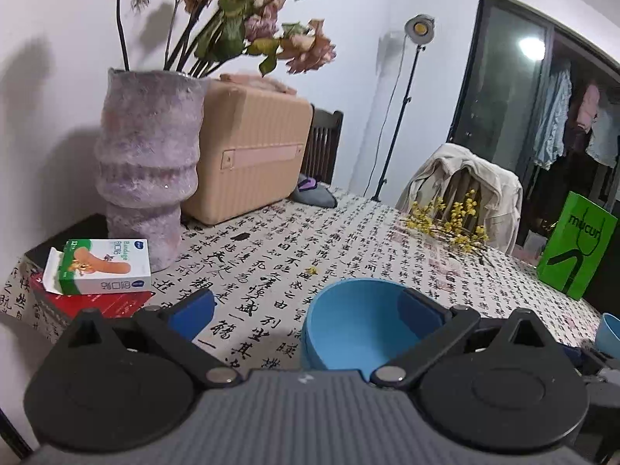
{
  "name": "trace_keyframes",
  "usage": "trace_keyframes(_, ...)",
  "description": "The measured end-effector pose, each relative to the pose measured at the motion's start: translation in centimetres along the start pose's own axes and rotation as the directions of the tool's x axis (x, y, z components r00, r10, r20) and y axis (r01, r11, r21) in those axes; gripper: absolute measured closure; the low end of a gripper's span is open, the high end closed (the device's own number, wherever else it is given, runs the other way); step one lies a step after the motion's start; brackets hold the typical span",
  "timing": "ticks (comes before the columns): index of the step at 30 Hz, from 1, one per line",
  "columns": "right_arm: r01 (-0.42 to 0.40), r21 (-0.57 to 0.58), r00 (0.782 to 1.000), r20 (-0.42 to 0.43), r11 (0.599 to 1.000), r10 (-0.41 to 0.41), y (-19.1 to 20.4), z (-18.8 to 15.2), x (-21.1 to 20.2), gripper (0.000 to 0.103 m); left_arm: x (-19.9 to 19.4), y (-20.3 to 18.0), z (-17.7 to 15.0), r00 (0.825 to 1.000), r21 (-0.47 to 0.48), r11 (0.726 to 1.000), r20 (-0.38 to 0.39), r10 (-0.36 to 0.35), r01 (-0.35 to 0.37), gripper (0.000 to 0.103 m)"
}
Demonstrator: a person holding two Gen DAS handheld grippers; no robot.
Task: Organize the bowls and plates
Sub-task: 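Withdraw both grippers from the stacked bowls back toward the cream plate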
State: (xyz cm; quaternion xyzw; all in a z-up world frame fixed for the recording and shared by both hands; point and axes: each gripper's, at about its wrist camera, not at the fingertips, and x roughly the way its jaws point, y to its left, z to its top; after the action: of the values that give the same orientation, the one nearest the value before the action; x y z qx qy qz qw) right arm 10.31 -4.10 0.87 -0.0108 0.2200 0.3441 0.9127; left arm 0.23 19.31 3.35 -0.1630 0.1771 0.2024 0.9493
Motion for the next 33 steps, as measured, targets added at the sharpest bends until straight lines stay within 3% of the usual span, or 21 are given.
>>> trace_keyframes(7,0.065,0.054,0.998,0.000,0.996,-0.065,-2.5,-2.2,-4.0,0.000,-2.7,-1.3,-2.8,0.995,0.006,0.995,0.020,-0.095,0.095,0.000)
trace_keyframes(14,0.190,0.126,0.982,-0.011,0.974,-0.190,-4.9,-4.3,-7.8,0.000,-3.3,-4.8,-4.7,0.970,0.053,0.968,-0.002,-0.245,0.244,0.000)
trace_keyframes(18,0.259,0.177,0.965,-0.011,0.950,-0.261,-6.3,-5.5,-10.0,0.000,-3.1,-6.8,-5.4,0.945,0.091,0.941,-0.022,-0.326,0.327,0.000)
trace_keyframes(23,0.325,0.240,0.945,-0.033,0.915,-0.326,-7.4,-6.9,-11.9,0.000,-2.3,-9.2,-6.5,0.902,0.129,0.893,-0.074,-0.426,0.432,0.000)
trace_keyframes(33,0.371,0.325,0.925,-0.047,0.870,-0.377,-8.2,-9.7,-15.8,0.000,-1.9,-12.5,-7.6,0.855,0.165,0.839,-0.118,-0.504,0.518,0.000)
